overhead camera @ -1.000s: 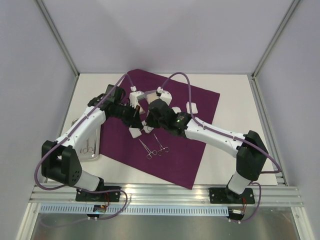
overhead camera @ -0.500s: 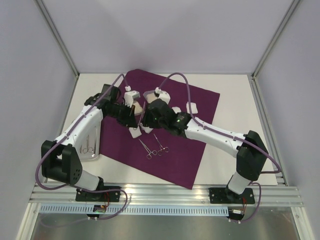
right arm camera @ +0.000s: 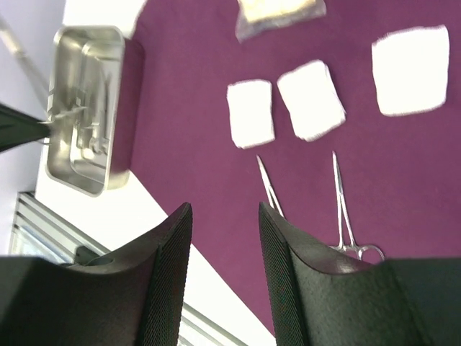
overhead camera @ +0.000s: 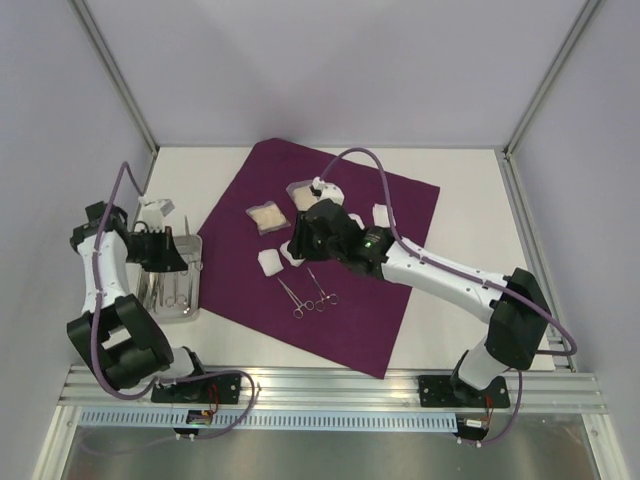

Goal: Prepare the surgical pack

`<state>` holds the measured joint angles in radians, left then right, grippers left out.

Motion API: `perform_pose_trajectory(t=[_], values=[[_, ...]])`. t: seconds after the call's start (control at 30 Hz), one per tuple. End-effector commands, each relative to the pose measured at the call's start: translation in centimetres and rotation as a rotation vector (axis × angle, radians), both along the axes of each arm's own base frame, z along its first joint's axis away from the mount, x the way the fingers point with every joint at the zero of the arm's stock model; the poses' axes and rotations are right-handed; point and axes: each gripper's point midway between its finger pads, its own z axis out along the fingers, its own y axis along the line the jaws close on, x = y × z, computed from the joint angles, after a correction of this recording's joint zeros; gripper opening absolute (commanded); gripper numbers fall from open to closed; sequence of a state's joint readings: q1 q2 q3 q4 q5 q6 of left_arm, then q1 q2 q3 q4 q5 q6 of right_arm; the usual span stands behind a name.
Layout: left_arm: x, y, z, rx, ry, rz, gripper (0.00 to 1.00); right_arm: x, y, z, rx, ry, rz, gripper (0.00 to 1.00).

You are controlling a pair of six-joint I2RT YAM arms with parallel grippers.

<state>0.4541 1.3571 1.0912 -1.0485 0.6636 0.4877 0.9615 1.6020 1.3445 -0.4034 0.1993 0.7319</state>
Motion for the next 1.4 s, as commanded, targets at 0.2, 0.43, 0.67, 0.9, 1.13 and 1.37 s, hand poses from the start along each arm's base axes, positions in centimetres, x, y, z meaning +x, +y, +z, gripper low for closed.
perform_pose_trajectory(t=[0.2,0.43,0.67,0.9,1.13,1.37], values=[[-5.0,5.2,-1.4,-0.138,0.084,-0.034,0.0,-1.2,-0.5,-3.4,-0.118,0.073,0.046,0.44],[-6.0,5.6,-4.1,-0.114,0.134,-0.066,0.0,-0.9,-0.3,-3.7,-0.148,0.104,0.034,0.43],[-6.4,6.2,-6.2,-0.139,0.183,-0.075,0.0,-0.8,-1.4,-4.0,-0.217,0.11,0.012,0.44],[-6.0,7.1,-8.2,-0.154,0.229,-0.066,0.0,-0.7,-1.3,-4.7,-0.241,0.124,0.012,0.44],[-5.3,8.1,-9.8,-0.158,0.252,-0.057,0.0,-0.8,-0.9,-5.9,-0.266,0.158,0.017,0.44],[-4.5,8.5,-11.1,-0.178,0.259,-0.038,0.0,-0.7,-1.2,-6.4,-0.29,0.165,0.011,0.44]])
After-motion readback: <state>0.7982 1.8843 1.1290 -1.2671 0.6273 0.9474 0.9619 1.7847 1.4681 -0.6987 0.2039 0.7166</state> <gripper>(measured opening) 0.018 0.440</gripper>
